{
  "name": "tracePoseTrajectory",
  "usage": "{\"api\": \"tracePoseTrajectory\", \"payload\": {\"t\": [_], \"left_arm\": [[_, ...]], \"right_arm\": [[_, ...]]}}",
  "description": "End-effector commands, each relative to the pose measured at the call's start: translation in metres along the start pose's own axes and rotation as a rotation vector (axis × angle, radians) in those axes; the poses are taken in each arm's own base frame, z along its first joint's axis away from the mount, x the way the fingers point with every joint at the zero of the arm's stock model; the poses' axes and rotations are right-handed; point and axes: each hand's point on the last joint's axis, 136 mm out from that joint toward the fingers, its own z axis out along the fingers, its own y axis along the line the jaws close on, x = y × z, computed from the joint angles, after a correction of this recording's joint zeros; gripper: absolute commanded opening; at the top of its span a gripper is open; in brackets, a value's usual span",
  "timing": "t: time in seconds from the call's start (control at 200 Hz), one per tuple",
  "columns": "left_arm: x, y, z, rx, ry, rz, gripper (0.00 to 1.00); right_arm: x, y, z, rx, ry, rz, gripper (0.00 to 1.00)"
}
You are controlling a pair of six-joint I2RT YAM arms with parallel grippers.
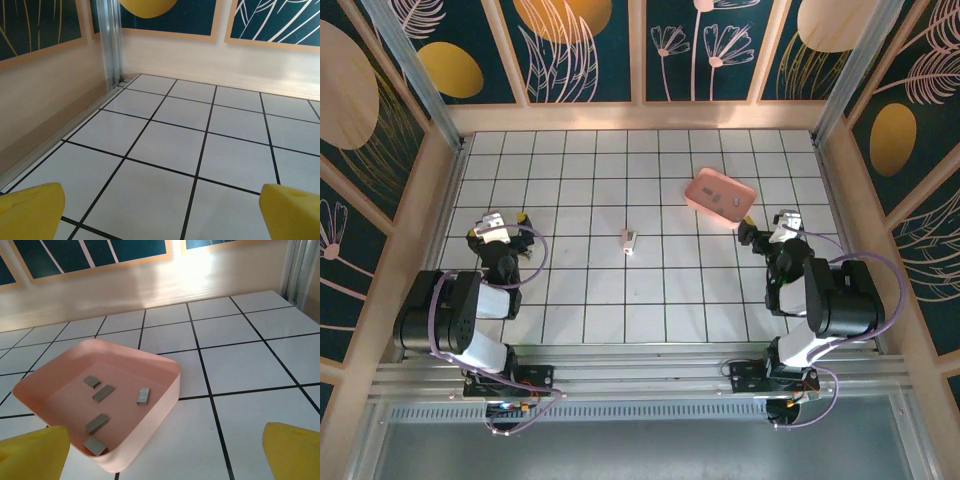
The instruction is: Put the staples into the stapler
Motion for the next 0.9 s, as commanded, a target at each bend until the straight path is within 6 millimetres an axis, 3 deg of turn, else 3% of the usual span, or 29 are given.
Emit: {"api": "tracePoseTrajectory", "payload": {"t": [0.0, 0.791, 0.896], "left_arm": [[-0.0126, -0.0015, 0.0006, 0.011, -0.043, -0.023, 0.99], [-0.0133, -0.0016, -0.0002, 0.012, -0.047, -0.025, 0.99], [-0.0194, -0.0052, 0.0014, 0.025, -0.038, -0.016, 0.98]], "right_arm": [[-0.0158, -0.0004, 0.0030, 0.008, -0.055, -0.013, 0.99], [-0.0152, -0.0006, 0.0028, 0.009, -0.054, -0.012, 0.99], [-0.0237, 0.0000, -0.0042, 0.014, -0.086, -0.013, 0.99]]}}
